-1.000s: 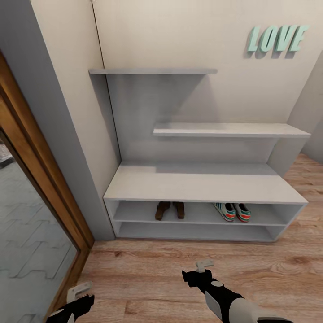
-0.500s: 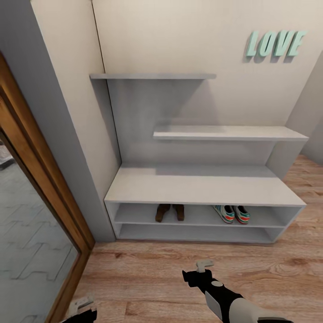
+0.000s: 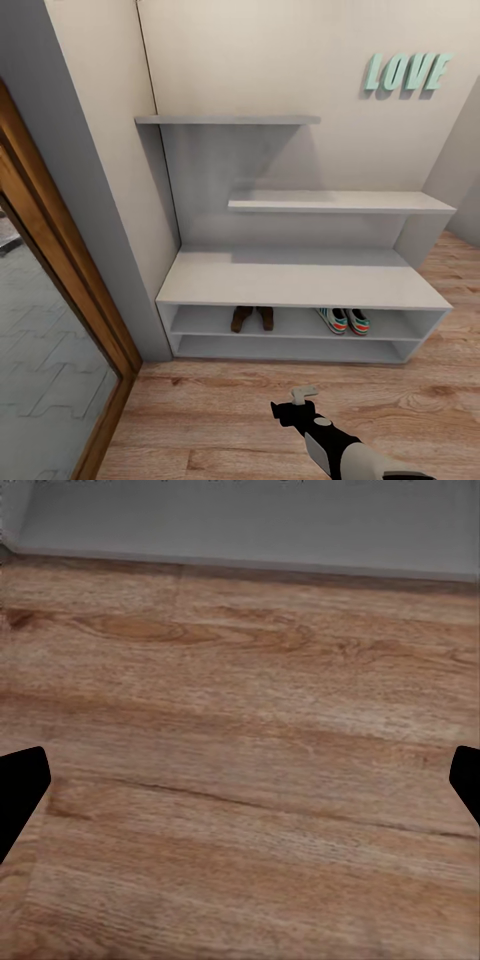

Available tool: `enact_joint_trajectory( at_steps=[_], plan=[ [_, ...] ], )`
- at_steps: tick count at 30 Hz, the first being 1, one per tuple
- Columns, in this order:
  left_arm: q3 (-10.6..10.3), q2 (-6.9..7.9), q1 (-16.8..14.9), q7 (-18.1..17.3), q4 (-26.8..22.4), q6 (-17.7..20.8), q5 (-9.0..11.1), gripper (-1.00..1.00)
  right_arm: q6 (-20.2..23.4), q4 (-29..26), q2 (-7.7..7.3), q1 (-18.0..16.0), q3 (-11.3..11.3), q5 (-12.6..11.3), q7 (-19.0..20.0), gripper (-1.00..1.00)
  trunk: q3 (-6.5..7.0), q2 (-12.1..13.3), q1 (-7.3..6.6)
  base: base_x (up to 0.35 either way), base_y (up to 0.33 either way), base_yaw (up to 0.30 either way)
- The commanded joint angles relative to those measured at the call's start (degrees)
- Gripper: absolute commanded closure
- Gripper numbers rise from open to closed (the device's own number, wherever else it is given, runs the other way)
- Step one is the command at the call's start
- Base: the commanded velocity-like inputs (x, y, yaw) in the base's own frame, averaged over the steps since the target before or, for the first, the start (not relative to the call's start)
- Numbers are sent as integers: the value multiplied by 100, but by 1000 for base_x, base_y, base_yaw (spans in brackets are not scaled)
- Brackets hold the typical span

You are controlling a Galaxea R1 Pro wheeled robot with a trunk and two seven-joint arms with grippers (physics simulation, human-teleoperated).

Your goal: Pick up the two gym shoes and the two sandals from the corridor floor and place them onto the hallstand (shoe rack) in the corridor, making sure they are on the rack and not on the floor. Arrange them so the two gym shoes are next to each other and the two sandals are next to each other.

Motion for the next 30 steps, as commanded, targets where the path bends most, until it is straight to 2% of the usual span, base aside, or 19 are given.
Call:
enact_joint_trajectory(
  at_steps=[1,3,11,22,30],
  plan=[
    [0,0,6,1,13,0,1,-100,0,3,1,0,1,0,0,-100,19,42,-23,0,0,0],
    [0,0,11,1,23,0,1,-100,0,0,1,0,2,1,-1,-100,55,122,-67,0,0,0],
    [0,0,57,-7,42,0,0,-100,0,0,0,0,1,-1,0,-100,55,122,-67,0,0,0],
    [0,7,467,-7,43,0,15,-100,0,2,2,0,0,-2,-2,-100,55,122,-67,0,0,0],
    [6,31,523,-7,46,0,21,-100,0,-1,1,0,-2,0,0,-100,55,122,-67,0,0,0]
  ],
)
